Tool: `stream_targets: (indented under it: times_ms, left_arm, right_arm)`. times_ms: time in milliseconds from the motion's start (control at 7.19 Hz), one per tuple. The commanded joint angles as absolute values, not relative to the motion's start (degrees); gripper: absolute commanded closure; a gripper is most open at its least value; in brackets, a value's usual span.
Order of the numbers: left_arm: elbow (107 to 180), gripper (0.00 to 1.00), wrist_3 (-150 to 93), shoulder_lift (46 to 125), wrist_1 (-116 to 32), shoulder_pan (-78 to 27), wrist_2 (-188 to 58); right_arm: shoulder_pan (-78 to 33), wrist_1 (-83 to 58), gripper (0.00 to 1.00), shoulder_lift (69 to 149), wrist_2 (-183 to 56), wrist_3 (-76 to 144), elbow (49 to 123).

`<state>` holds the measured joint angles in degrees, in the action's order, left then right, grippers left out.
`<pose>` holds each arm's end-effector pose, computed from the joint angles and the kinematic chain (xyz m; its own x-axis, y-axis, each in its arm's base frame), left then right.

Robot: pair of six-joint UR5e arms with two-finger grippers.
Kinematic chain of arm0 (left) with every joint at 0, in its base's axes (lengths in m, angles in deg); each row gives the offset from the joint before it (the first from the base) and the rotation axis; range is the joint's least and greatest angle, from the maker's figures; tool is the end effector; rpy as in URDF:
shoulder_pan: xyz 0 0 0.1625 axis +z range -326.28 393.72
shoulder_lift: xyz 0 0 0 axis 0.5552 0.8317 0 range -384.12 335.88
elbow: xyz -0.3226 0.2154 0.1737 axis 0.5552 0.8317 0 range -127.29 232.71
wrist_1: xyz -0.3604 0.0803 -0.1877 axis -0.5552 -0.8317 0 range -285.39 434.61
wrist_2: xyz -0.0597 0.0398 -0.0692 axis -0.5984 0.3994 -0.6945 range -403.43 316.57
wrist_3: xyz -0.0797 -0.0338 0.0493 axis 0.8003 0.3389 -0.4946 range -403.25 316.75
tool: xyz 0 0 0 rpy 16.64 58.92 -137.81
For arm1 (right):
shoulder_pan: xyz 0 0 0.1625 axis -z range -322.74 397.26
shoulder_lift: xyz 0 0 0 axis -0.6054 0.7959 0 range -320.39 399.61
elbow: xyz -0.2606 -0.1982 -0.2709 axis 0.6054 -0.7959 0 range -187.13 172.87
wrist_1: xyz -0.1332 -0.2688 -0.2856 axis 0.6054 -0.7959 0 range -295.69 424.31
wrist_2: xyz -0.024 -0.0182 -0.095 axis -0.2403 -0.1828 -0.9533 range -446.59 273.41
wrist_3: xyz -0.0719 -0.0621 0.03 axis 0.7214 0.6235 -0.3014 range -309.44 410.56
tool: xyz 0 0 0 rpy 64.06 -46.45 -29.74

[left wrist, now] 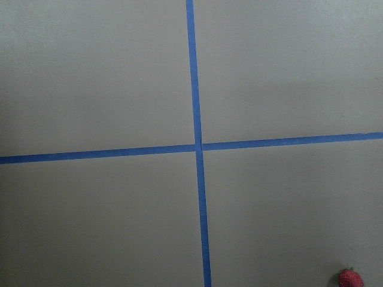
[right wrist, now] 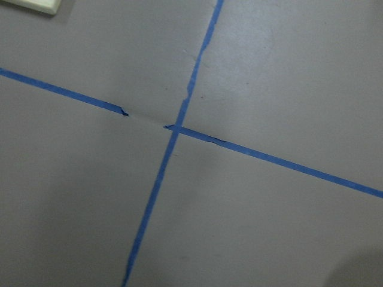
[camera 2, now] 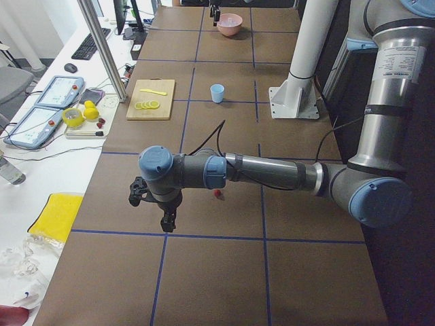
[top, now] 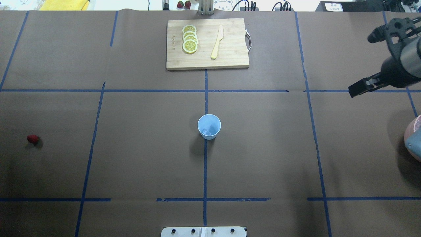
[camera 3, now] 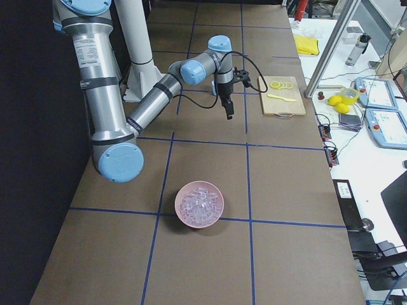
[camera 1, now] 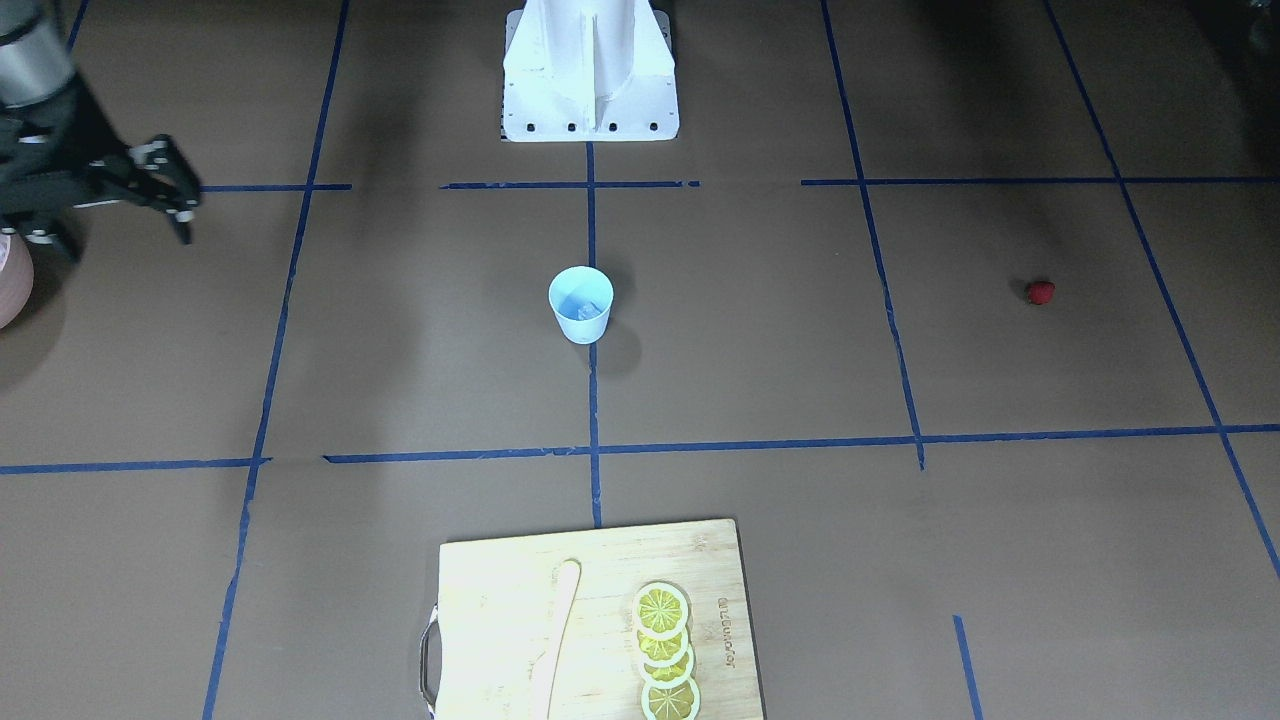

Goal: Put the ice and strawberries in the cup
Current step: 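Move the right gripper back toward the pink ice bowl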

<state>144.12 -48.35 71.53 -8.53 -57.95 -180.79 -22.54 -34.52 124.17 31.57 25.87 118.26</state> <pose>-0.0755 -0.5289 0.6044 0.6771 0.0715 -0.7324 -0.0310 0.9972 0.0687 -0.1610 -0.4479 0.3508 0.7562 -0.2932 0.5849 0.1219 0.9415 0.3143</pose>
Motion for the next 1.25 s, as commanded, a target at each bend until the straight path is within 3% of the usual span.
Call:
stream_targets:
  times_ms: [0,557,835,974,1113]
  left_arm:
    - [144.82,0.00,-48.35,71.42,-8.28,-57.95,-180.72]
    - [146.14,0.00,-48.35,71.33,-8.01,-57.95,-180.72]
    - [146.32,0.00,-48.35,71.33,-8.10,-58.04,-180.72]
    - [146.49,0.00,-48.35,71.33,-8.01,-58.04,-180.72]
    - [146.67,0.00,-46.52,71.33,-8.10,-58.04,-180.72]
  right_arm:
    - [-33.36,-30.44,0.01,132.91,38.55,43.35,115.05]
    - [-42.63,-30.00,0.02,138.91,42.93,62.32,106.10]
    - [-43.60,-14.37,0.02,144.18,43.40,63.75,98.83]
    - [-43.86,-8.17,0.02,144.11,43.40,63.39,93.64]
    - [-43.87,-7.33,0.03,143.50,43.49,62.78,92.90]
